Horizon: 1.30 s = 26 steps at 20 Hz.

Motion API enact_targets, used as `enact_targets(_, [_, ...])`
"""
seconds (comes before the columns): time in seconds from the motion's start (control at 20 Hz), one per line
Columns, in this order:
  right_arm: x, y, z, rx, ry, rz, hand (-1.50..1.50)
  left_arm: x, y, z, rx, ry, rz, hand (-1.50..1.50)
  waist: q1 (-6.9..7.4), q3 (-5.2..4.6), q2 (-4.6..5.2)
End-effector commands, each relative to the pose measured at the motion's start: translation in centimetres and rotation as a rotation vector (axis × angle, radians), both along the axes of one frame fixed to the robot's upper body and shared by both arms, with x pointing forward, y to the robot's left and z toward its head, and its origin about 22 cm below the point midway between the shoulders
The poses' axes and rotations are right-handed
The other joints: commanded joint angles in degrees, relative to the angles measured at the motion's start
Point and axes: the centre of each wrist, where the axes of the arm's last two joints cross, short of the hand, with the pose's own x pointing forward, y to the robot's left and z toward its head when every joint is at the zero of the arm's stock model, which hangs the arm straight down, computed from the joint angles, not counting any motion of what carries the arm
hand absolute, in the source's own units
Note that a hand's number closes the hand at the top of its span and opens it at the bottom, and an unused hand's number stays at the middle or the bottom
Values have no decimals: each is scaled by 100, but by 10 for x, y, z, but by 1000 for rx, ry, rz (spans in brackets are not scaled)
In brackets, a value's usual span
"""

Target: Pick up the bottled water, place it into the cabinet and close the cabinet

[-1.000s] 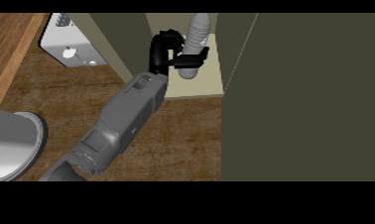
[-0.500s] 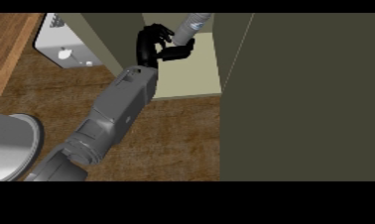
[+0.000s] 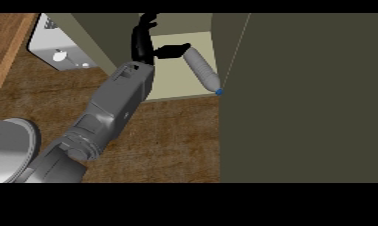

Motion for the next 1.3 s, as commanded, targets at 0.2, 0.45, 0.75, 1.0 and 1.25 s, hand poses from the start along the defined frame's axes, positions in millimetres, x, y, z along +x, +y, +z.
enact_targets(0.2, [-3,6,8,53,-14,16,-150,12,2,27,-79,-72,-134,-150,2,-7,-3])
enact_targets(0.45, [-6,4,15,31,-8,36,-150,10,-23,36,-229,-184,-245,-150,93,-6,-42])
enact_targets(0.75, [-4,4,18,51,-5,8,-150,4,-30,25,-301,-196,-345,-150,322,4,-125])
enact_targets(1.0, [-11,5,29,55,7,11,-150,-1,-38,21,-316,-170,-365,-150,449,7,-207])
enact_targets(1.25, [-10,12,25,71,10,3,-150,-14,-35,5,-357,-186,-380,-150,491,8,-240])
